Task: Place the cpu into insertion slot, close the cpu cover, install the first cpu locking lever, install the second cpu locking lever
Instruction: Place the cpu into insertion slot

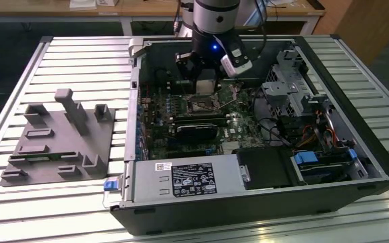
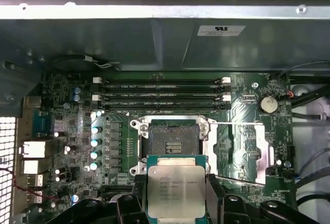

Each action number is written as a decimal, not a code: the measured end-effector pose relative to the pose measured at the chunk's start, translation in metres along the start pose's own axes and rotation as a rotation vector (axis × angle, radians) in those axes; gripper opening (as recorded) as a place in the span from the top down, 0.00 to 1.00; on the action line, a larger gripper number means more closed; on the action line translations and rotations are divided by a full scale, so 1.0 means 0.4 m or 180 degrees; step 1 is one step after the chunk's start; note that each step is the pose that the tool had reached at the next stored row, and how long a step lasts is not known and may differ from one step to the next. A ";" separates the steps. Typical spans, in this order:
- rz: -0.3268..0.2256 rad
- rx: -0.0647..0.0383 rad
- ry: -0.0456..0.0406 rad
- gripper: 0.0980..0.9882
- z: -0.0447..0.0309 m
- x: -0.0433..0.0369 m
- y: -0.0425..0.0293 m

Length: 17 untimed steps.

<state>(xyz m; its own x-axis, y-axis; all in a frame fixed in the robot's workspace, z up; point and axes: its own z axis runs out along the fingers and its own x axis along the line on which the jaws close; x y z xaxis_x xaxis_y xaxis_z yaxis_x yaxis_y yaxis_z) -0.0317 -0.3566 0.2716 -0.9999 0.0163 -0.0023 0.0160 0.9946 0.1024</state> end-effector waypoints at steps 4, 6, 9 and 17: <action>-0.0001 0.0000 0.0000 0.50 0.016 0.001 -0.001; -0.0003 0.0000 0.0000 0.50 0.025 0.001 -0.001; -0.0008 0.0000 0.0001 0.50 0.038 0.001 0.000; -0.0036 0.0000 0.0004 0.50 0.062 0.002 0.016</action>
<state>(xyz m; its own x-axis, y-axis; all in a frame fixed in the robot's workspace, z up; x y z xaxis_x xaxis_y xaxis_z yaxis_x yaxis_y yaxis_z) -0.0322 -0.3475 0.2476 -1.0000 0.0050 -0.0023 0.0047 0.9947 0.1024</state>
